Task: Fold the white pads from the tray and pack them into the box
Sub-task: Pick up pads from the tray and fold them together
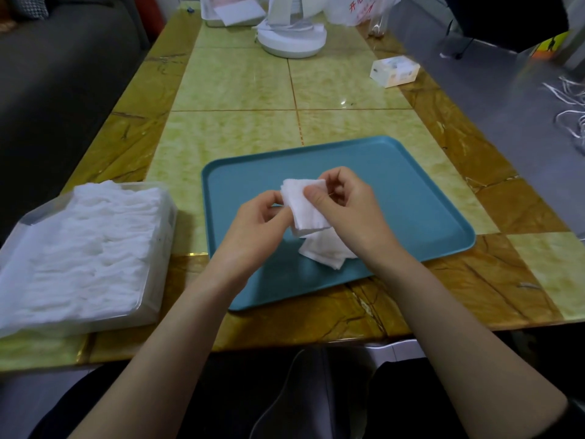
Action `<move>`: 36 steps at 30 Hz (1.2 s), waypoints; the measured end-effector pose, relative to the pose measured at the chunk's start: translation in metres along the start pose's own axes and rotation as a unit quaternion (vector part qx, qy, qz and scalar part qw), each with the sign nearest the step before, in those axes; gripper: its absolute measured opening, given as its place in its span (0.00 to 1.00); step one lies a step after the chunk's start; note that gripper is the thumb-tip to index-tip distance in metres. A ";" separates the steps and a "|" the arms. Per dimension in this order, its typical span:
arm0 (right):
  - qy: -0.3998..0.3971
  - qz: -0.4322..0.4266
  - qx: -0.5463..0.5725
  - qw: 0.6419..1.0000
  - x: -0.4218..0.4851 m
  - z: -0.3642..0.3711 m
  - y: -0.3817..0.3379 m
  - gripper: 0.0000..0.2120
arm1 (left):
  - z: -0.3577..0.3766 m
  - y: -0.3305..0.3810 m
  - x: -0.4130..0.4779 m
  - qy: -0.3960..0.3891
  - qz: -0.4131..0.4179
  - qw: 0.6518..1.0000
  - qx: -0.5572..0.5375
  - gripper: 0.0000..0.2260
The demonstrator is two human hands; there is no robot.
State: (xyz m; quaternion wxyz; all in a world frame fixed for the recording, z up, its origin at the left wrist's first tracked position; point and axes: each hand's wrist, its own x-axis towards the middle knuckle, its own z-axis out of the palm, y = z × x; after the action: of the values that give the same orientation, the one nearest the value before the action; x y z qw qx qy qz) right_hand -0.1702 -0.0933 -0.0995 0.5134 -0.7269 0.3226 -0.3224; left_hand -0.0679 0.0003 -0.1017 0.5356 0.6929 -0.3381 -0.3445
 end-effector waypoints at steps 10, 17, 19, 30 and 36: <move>0.004 0.026 -0.063 0.998 -0.002 0.006 0.002 0.12 | 0.001 0.001 -0.002 0.038 0.037 0.999 0.008 0.09; -0.084 0.052 -0.005 0.995 0.002 -0.007 -0.002 0.13 | -0.001 -0.003 0.002 0.037 0.046 0.997 0.057 0.05; -0.093 0.032 -0.038 0.994 0.004 -0.012 -0.003 0.17 | -0.001 -0.005 0.002 0.021 0.065 0.992 0.102 0.01; -0.180 0.046 -0.453 0.872 0.000 -0.038 0.024 0.23 | -0.009 -0.006 0.001 0.105 0.097 0.962 0.234 0.02; -0.125 0.049 -0.443 0.886 -0.001 -0.039 0.017 0.15 | -0.010 -0.006 0.002 0.114 0.100 0.958 0.243 0.02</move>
State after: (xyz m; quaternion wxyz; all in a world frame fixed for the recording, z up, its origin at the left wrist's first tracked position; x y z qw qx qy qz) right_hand -0.2044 -0.1180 -0.1053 0.1885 -0.8964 0.4002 -0.0271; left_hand -0.0581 0.0048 -0.1061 0.4177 0.7997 -0.4156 -0.1151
